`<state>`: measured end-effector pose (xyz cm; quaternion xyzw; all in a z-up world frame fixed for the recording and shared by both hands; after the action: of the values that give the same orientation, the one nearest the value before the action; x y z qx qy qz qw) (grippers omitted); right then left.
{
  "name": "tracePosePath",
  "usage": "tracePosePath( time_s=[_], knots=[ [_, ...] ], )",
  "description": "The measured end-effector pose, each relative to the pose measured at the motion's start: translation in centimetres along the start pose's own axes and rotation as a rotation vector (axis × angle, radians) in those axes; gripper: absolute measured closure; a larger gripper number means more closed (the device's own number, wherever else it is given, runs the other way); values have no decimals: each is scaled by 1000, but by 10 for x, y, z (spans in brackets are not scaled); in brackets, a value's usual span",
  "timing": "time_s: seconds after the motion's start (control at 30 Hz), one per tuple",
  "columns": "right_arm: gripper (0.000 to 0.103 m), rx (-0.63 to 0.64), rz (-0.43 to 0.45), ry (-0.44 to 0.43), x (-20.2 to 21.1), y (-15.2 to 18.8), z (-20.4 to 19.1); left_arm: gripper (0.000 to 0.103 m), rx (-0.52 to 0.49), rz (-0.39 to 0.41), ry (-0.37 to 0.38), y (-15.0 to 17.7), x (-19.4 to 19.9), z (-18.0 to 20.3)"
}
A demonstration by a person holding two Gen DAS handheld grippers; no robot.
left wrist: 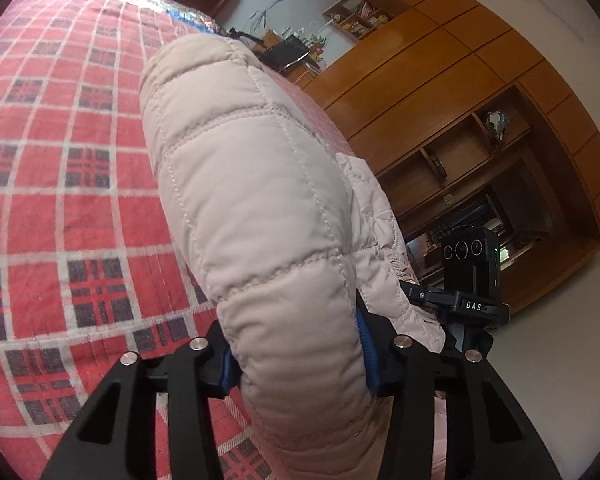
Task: Fold large clothes
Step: 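Fold the lifted jacket end over the rest of the jacket with both tools, then lower the folded jacket onto the bed and open both tools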
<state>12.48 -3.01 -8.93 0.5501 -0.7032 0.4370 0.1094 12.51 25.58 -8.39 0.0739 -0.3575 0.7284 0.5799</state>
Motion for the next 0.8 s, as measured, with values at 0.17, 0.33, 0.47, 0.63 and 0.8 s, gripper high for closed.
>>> tracePosePath(
  time_s=[0.17, 0.33, 0.47, 0.63, 0.8],
  knots=[
    [64, 98, 23, -3, -23, -45, -41, 55, -33, 120, -31, -32, 45, -5],
    [64, 148, 0, 18, -75, -90, -69, 54, -21, 185, -86, -63, 76, -40],
    [64, 142, -41, 33, -116, -106, -71, 54, 37, 185, -120, -81, 76, -82],
    [62, 85, -93, 18, -159, -98, -60, 49, 114, 132, -138, -81, 62, -134],
    [51, 48, -94, -11, -171, -96, -49, 37, 108, 94, -140, -76, 55, -152]
  ],
)
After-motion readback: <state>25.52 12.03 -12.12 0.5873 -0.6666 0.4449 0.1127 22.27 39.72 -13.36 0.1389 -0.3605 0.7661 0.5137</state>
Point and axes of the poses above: each gripper's, at about its wrist camera, not at the fingertips, and x roughly against the way its jaws point, z to its right, y to its underside, the point moved 6 cm from there along -x, roughly the way its jaws point, and after that the axes turned 7 degrees about x, right-handed, at the moved point
